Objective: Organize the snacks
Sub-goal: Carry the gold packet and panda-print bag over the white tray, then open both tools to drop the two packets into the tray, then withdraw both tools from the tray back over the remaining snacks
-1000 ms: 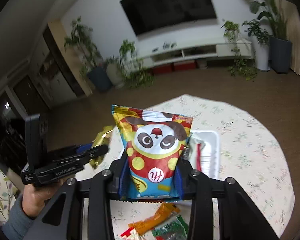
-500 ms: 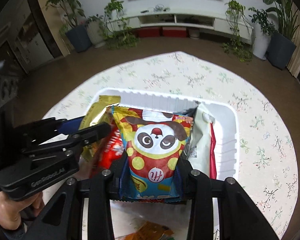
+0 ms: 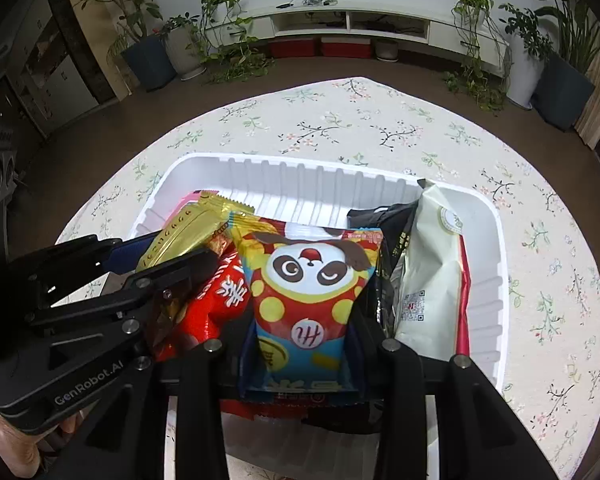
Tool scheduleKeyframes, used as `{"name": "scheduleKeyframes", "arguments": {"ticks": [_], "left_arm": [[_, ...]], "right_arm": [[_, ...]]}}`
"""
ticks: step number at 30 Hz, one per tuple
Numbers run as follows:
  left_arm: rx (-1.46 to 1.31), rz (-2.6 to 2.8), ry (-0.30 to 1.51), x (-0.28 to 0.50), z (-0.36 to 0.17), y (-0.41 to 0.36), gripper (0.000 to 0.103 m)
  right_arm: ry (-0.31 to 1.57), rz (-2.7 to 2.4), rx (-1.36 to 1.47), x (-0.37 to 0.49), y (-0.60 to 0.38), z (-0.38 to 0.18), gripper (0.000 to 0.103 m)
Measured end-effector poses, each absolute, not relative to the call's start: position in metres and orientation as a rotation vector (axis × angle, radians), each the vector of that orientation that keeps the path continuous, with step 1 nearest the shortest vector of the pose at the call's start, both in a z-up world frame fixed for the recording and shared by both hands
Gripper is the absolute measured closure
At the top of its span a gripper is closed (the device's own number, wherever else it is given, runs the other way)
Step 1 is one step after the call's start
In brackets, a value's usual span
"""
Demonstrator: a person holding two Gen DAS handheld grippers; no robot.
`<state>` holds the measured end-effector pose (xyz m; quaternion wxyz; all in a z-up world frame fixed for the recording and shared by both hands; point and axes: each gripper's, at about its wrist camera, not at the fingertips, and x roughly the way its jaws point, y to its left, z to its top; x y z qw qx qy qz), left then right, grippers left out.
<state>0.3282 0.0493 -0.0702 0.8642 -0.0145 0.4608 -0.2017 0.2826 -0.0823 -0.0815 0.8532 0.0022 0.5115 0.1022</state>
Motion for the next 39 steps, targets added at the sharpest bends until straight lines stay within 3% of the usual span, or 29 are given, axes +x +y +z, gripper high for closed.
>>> {"name": "scheduleKeyframes", "arguments": {"ticks": [11,16,22,28,33,39], "left_arm": [[-0.063,-0.432,0.945,0.321,-0.071,0.056,0.072],[-0.089,-0.426,0.928,0.314,-0.064,0.067,0.064],[-0.109,-0.415,0.904,0.301,-0.049,0.080,0.044],[-0.102,-0.427,0.864,0.275,-0.030,0.085,0.028],[-0.108,-0.435,0.825,0.234,-0.014,0.093,0.000],[-0.040,-0.436,0.803,0.169,-0.011,0.088,0.000]], "right_arm": [[1.058,0.220,0.024,0.280,-0.084,-0.081,0.062],[1.036,0.216,0.020,0.276,-0.087,-0.074,0.052],[0.994,0.211,-0.001,0.266,-0.090,-0.060,0.039],[0.951,0.221,-0.007,0.245,-0.092,-0.040,0.033],[0.884,0.249,0.055,0.210,-0.102,-0.015,0.018],[0.819,0.365,0.298,0.150,-0.135,0.005,0.006]]}}
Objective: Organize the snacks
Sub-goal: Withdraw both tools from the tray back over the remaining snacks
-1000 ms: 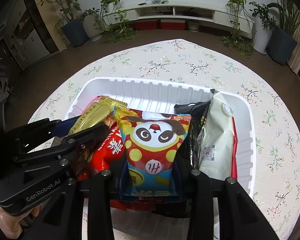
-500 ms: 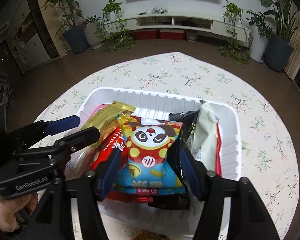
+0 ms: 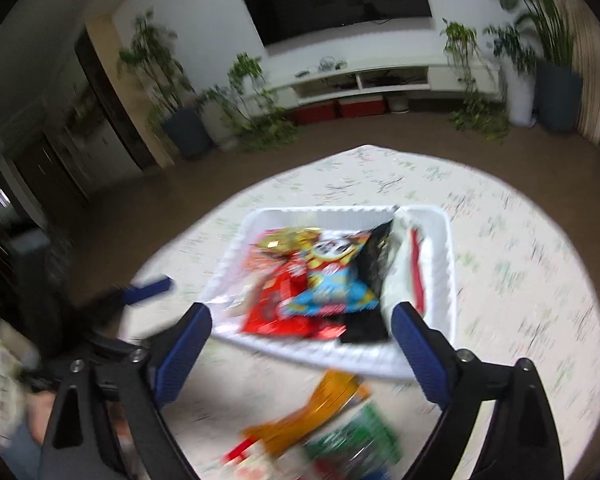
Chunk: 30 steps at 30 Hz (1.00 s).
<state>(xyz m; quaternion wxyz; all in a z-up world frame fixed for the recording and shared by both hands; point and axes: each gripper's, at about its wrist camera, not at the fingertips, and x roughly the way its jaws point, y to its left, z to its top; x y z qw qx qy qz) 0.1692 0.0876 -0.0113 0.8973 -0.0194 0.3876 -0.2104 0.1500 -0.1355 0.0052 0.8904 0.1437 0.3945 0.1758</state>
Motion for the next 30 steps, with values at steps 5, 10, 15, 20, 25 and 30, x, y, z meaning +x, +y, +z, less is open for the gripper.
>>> {"name": "scheduleKeyframes", "arguments": {"ticks": [5,10,15,20,25,30], "left_arm": [[0.009,-0.431,0.827,0.111,-0.028,0.077,0.000],[-0.045,-0.392,0.945,0.071,-0.052,0.071,0.000],[-0.068,-0.396,0.975,0.052,-0.062,0.063,0.000],[-0.023,-0.413,0.970,0.057,-0.051,0.058,0.000],[0.054,-0.447,0.990,0.070,-0.046,0.048,0.000],[0.126,-0.512,0.988,0.080,-0.041,0.032,0.001]], "right_arm": [[0.764,0.389,0.448,0.089,-0.166,0.002,0.003],[0.731,0.311,0.507,0.030,-0.191,-0.016,0.001],[0.745,0.264,0.528,-0.003,-0.198,-0.037,0.001],[0.763,0.224,0.473,-0.021,-0.197,-0.050,0.001],[0.754,0.231,0.401,-0.030,-0.189,-0.045,0.001],[0.765,0.236,0.330,-0.034,-0.182,-0.042,0.001]]}}
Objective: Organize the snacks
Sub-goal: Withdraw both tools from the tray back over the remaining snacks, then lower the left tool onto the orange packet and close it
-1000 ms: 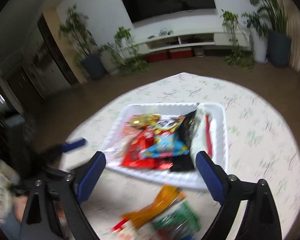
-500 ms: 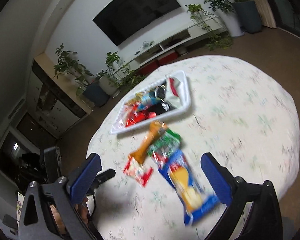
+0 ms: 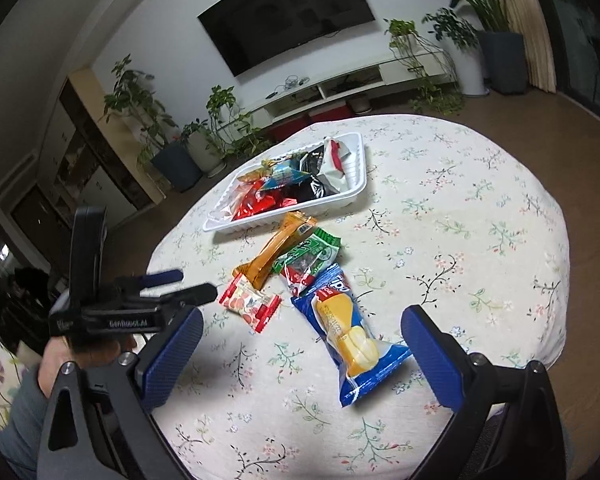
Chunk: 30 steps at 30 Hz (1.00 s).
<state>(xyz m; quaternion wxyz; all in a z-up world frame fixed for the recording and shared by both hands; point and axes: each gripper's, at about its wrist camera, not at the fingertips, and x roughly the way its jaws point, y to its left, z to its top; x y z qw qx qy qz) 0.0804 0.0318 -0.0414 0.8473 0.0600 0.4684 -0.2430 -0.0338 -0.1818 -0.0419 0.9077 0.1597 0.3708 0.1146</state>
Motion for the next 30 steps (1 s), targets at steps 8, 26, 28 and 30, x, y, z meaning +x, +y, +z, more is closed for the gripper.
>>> {"name": "scheduleKeyframes", "arguments": {"ticks": [8,26,28,30], "left_arm": [[0.270,-0.591,1.019,0.113,-0.039,0.005,0.018],[0.350,-0.651,1.157,0.166,-0.077,-0.029,0.058],[0.345,-0.646,1.168,0.172,-0.080,-0.030,0.058],[0.345,-0.641,1.176,0.175,-0.082,-0.032,0.058]], "right_arm": [[0.771,0.245,0.282,-0.038,-0.177,-0.041,0.004],[0.797,0.254,0.300,-0.035,-0.184,-0.050,0.013],[0.800,0.258,0.300,-0.034,-0.184,-0.051,0.014],[0.802,0.260,0.303,-0.034,-0.183,-0.052,0.014]]}}
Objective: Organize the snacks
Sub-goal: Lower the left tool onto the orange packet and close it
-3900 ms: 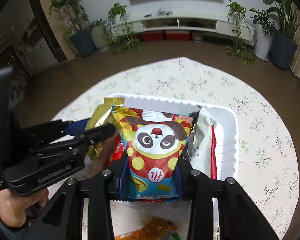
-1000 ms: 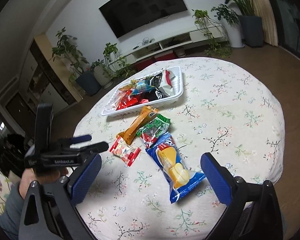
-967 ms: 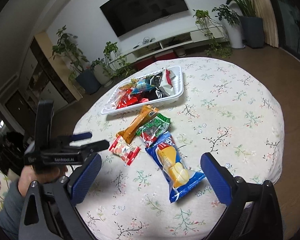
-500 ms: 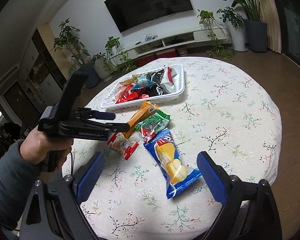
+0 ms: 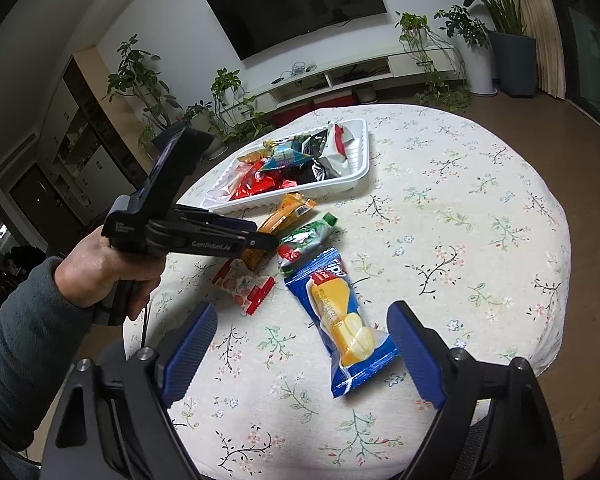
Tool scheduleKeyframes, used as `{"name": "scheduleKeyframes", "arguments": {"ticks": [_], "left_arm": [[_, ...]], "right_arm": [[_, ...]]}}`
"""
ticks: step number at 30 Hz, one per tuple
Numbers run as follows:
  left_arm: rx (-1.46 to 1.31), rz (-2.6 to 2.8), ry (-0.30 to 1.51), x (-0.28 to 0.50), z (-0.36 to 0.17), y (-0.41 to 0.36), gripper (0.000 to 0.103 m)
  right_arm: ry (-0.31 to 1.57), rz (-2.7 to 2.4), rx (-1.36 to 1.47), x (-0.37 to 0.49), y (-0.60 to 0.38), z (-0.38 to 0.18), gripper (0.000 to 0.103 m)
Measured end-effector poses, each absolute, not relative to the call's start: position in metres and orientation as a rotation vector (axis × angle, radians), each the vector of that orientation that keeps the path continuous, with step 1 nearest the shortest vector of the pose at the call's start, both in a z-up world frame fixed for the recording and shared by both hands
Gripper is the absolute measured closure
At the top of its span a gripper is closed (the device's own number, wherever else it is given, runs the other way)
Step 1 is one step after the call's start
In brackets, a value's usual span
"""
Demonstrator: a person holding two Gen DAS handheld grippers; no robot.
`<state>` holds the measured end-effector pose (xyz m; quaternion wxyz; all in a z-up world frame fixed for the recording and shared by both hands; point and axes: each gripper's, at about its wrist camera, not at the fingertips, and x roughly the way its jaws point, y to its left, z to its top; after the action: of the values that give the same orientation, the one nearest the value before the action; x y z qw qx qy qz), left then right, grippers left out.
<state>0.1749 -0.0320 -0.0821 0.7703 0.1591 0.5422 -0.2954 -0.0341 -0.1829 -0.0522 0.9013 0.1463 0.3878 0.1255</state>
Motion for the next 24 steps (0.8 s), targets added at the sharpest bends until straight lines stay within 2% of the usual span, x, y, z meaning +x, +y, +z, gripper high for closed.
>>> {"name": "scheduleKeyframes", "arguments": {"ticks": [5,7,8,10,17,24], "left_arm": [[0.364,-0.632,1.180,0.184,-0.086,-0.043,0.059],[0.381,-0.624,1.175,0.184,-0.086,-0.045,0.069],[0.397,-0.618,1.167,0.183,-0.086,-0.047,0.080],[0.389,-0.620,1.161,0.184,-0.085,-0.048,0.087],[0.325,-0.629,1.145,0.176,-0.084,-0.037,0.091],[0.160,-0.616,1.108,0.163,-0.072,0.007,0.091]], "right_arm": [[0.811,0.266,0.300,-0.034,-0.181,-0.054,0.015],[0.814,0.268,0.301,-0.034,-0.181,-0.054,0.017],[0.815,0.267,0.301,-0.034,-0.181,-0.053,0.017],[0.815,0.268,0.301,-0.034,-0.181,-0.053,0.018],[0.826,0.270,0.283,-0.031,-0.179,-0.051,0.020],[0.885,0.273,0.221,-0.008,-0.172,-0.043,0.021]]}}
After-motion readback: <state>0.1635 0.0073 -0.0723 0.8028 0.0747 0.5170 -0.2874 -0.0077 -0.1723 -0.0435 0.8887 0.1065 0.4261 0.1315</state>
